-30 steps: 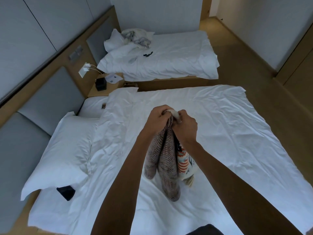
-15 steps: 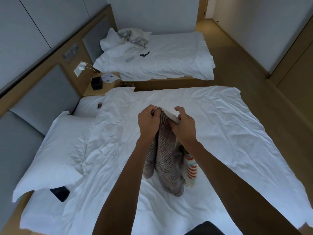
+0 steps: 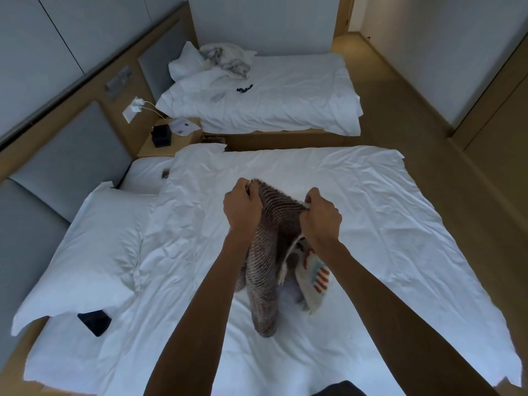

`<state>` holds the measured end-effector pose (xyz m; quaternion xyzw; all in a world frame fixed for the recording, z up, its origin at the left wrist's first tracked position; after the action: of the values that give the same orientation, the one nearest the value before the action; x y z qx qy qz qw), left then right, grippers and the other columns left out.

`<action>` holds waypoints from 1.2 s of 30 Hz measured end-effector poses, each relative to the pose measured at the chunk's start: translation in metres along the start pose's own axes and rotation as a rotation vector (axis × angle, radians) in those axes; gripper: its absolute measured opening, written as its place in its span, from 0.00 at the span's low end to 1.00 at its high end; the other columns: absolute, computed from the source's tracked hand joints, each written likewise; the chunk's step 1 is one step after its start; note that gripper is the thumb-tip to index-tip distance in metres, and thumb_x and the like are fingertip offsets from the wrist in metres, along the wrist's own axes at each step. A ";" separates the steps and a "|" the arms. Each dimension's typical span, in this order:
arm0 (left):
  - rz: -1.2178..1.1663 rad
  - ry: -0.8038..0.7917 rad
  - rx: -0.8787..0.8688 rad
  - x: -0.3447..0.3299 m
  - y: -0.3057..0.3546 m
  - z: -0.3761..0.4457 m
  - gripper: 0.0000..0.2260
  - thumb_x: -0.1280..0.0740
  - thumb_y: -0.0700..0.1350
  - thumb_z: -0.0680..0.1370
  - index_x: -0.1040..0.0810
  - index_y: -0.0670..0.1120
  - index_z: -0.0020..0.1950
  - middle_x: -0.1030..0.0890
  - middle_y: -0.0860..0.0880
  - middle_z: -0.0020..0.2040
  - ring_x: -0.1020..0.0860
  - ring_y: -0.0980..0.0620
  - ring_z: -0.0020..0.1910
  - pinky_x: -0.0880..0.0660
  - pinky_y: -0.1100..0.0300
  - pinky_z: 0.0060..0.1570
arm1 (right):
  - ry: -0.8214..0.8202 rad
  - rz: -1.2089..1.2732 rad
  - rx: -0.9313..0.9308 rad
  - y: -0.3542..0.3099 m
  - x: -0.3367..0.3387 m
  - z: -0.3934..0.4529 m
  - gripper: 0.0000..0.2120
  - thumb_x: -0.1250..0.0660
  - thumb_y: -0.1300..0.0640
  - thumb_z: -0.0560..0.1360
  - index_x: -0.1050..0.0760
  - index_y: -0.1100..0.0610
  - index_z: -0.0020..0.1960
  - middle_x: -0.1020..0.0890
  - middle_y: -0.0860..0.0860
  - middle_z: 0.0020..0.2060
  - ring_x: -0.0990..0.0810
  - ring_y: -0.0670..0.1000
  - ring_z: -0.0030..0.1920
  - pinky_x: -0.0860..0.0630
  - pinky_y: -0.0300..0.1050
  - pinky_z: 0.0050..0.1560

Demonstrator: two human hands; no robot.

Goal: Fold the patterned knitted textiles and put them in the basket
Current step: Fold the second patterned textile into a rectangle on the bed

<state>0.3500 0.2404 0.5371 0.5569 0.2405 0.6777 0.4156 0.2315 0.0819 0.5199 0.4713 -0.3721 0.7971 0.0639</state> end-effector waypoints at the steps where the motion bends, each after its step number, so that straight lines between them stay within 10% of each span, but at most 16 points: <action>1: 0.003 -0.032 0.006 -0.002 0.003 0.001 0.17 0.42 0.49 0.83 0.29 0.45 0.36 0.25 0.49 0.31 0.27 0.50 0.32 0.34 0.55 0.34 | 0.044 -0.024 0.063 -0.004 0.000 0.002 0.07 0.38 0.65 0.69 0.31 0.56 0.46 0.25 0.52 0.37 0.28 0.55 0.37 0.35 0.45 0.34; 14: -0.306 -0.298 0.096 -0.030 0.031 0.018 0.21 0.38 0.46 0.81 0.34 0.50 0.28 0.31 0.51 0.28 0.32 0.54 0.30 0.35 0.56 0.37 | -0.411 0.840 0.114 -0.044 -0.008 0.006 0.14 0.40 0.75 0.70 0.22 0.60 0.43 0.19 0.41 0.33 0.23 0.40 0.36 0.28 0.34 0.40; 18: -0.470 -0.417 0.070 -0.030 0.038 0.014 0.20 0.40 0.39 0.80 0.32 0.50 0.28 0.31 0.56 0.26 0.33 0.56 0.30 0.34 0.57 0.36 | -0.466 1.105 -0.036 -0.046 0.001 0.012 0.14 0.40 0.74 0.72 0.21 0.71 0.54 0.17 0.67 0.43 0.17 0.58 0.44 0.19 0.46 0.50; 22: -0.536 -0.578 0.015 -0.031 0.048 0.008 0.05 0.31 0.38 0.75 0.17 0.45 0.48 0.15 0.49 0.43 0.17 0.51 0.44 0.20 0.56 0.46 | -0.328 1.036 -0.072 -0.035 0.001 0.014 0.10 0.41 0.74 0.73 0.32 0.64 0.52 0.18 0.61 0.32 0.18 0.57 0.34 0.20 0.47 0.39; 29: -0.432 -0.518 -0.055 -0.033 0.031 0.007 0.24 0.36 0.28 0.74 0.27 0.49 0.66 0.16 0.48 0.39 0.16 0.52 0.43 0.21 0.58 0.45 | -0.149 0.475 0.087 -0.018 -0.003 0.016 0.23 0.33 0.54 0.77 0.33 0.51 0.71 0.21 0.48 0.43 0.24 0.45 0.44 0.27 0.39 0.46; 32: -0.446 -0.498 -0.070 -0.030 0.034 0.002 0.22 0.35 0.30 0.76 0.30 0.46 0.66 0.18 0.54 0.33 0.19 0.59 0.37 0.23 0.64 0.42 | -0.198 0.587 0.091 -0.022 -0.001 0.022 0.07 0.32 0.54 0.78 0.23 0.58 0.49 0.21 0.50 0.41 0.26 0.43 0.40 0.29 0.38 0.42; 36: -0.298 -0.459 -0.014 -0.034 0.028 -0.003 0.10 0.27 0.40 0.72 0.25 0.45 0.50 0.20 0.53 0.37 0.20 0.55 0.36 0.22 0.60 0.37 | 0.016 0.617 0.040 -0.018 0.017 0.030 0.13 0.28 0.61 0.73 0.32 0.58 0.36 0.29 0.49 0.30 0.33 0.44 0.30 0.35 0.32 0.32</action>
<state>0.3396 0.1973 0.5395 0.6514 0.2148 0.4668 0.5583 0.2518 0.0708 0.5514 0.3311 -0.4814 0.7897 -0.1873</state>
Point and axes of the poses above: each hand's wrist, its own z-axis towards the middle knuckle, its own x-axis out of the back of the hand, y = z × x, the point moved 6 cm from there along z, towards the middle knuckle
